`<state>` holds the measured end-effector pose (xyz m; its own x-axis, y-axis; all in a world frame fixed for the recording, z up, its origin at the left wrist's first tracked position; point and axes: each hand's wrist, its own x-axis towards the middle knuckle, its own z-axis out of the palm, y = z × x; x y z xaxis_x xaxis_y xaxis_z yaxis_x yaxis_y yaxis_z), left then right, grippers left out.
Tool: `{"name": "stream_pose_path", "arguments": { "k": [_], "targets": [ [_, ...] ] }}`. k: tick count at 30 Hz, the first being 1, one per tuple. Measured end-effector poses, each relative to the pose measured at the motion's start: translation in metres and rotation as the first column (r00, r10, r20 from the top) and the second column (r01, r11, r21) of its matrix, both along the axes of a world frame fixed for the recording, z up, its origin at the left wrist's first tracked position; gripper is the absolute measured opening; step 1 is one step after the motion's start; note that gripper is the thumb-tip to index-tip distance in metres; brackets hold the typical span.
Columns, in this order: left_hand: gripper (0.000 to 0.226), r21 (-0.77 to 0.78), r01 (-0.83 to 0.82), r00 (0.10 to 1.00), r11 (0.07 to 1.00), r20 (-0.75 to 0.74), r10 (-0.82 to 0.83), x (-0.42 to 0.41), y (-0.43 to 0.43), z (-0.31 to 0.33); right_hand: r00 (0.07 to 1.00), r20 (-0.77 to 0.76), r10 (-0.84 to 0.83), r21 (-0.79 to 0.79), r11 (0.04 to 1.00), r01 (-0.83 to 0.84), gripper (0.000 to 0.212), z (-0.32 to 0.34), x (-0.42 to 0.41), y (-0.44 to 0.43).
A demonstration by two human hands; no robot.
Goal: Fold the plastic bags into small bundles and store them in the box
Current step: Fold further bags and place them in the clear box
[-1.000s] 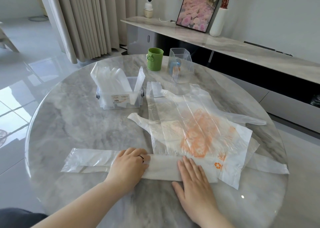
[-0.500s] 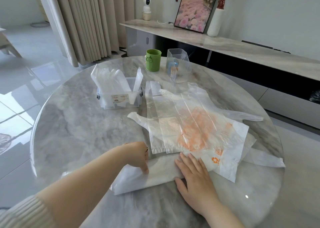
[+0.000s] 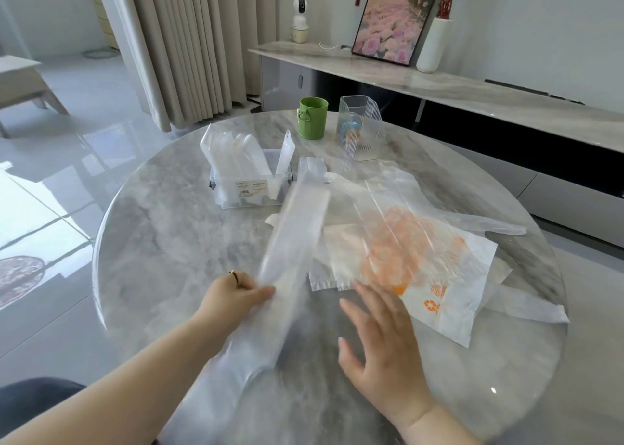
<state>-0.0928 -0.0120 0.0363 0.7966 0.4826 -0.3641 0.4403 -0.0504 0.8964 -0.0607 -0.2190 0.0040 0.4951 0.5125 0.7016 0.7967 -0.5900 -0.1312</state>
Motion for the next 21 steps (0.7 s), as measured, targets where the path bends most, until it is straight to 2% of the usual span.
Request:
{"name": "stream_pose_path", "arguments": {
  "k": [4,7,9,13,18,21],
  "targets": [
    [0.036,-0.254,-0.108,0.994,0.961,-0.016,0.107,0.009,-0.002,-0.012,0.984,0.034,0.175,-0.133,0.977,-0.169,0.043,-0.014,-0.009,0.013],
    [0.027,-0.299,-0.145,0.989,0.943,-0.014,0.148,0.013,-0.01,-0.02,0.962,0.01,0.273,-0.247,0.933,-0.263,0.043,-0.028,-0.015,0.019],
    [0.023,-0.234,-0.13,0.991,0.963,-0.017,0.13,0.013,-0.012,-0.019,0.949,-0.034,0.312,-0.276,0.91,-0.309,0.041,-0.034,-0.017,0.022],
    [0.042,-0.024,0.003,0.999,1.0,-0.048,-0.004,0.01,-0.003,-0.015,0.925,-0.121,0.361,-0.285,0.88,-0.381,0.04,-0.036,-0.023,0.025],
    [0.053,0.106,0.119,0.987,0.987,-0.117,-0.107,0.006,0.009,-0.016,0.888,-0.253,0.384,-0.311,0.837,-0.451,0.045,-0.037,-0.034,0.027],
    [0.058,0.193,0.195,0.976,0.962,-0.138,-0.17,0.004,0.01,-0.013,0.89,-0.277,0.361,-0.382,0.809,-0.447,0.051,-0.035,-0.038,0.026]
  ]
}}
